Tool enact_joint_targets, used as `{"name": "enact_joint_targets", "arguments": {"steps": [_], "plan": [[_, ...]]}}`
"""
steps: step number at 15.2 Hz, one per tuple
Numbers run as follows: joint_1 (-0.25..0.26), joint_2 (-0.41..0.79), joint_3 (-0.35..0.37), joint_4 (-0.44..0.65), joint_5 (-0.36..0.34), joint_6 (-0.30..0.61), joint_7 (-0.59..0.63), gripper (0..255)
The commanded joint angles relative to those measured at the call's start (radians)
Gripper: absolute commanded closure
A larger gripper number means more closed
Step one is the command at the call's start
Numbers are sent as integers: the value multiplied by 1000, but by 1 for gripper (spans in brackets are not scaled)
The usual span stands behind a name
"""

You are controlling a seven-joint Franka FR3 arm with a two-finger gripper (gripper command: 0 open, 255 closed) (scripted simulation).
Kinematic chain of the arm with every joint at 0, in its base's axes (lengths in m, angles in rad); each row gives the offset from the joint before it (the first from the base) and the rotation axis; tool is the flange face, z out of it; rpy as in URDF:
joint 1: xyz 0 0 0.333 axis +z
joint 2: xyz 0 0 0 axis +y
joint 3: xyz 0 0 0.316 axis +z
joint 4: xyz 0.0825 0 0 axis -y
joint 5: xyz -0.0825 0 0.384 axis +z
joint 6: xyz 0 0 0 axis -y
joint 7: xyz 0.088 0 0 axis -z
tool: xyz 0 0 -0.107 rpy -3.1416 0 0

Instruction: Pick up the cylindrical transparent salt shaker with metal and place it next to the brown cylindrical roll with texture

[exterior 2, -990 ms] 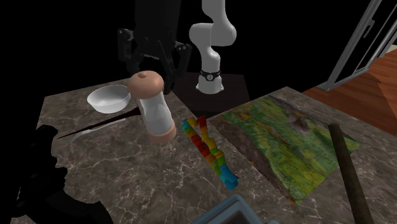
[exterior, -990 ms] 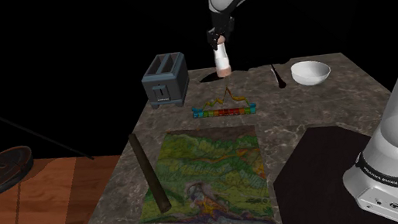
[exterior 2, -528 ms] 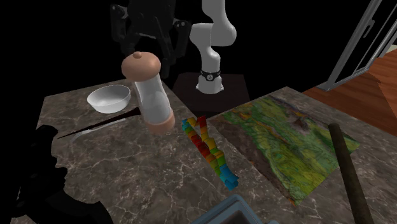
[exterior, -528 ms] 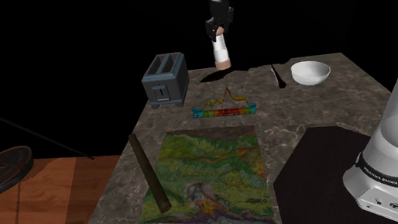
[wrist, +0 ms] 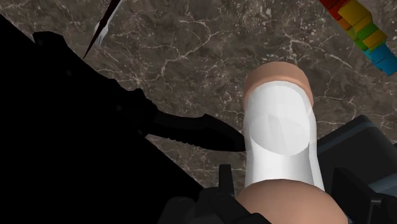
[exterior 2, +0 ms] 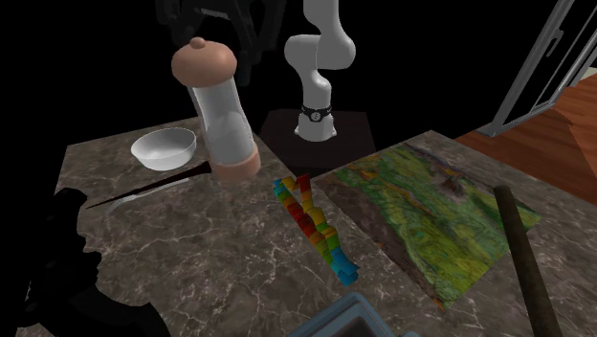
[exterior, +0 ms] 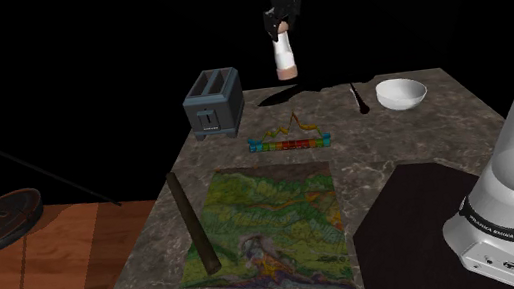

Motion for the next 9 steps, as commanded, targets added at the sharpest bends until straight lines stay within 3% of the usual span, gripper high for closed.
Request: {"name": "enact_joint_targets", "arguments": {"steps": [1, 6, 9], "plan": [[1, 4, 1, 34, 1, -30, -4, 255], [3, 19, 2, 116, 3, -96, -13, 255], [40, 30, 26, 91, -18, -72, 55, 255]]}}
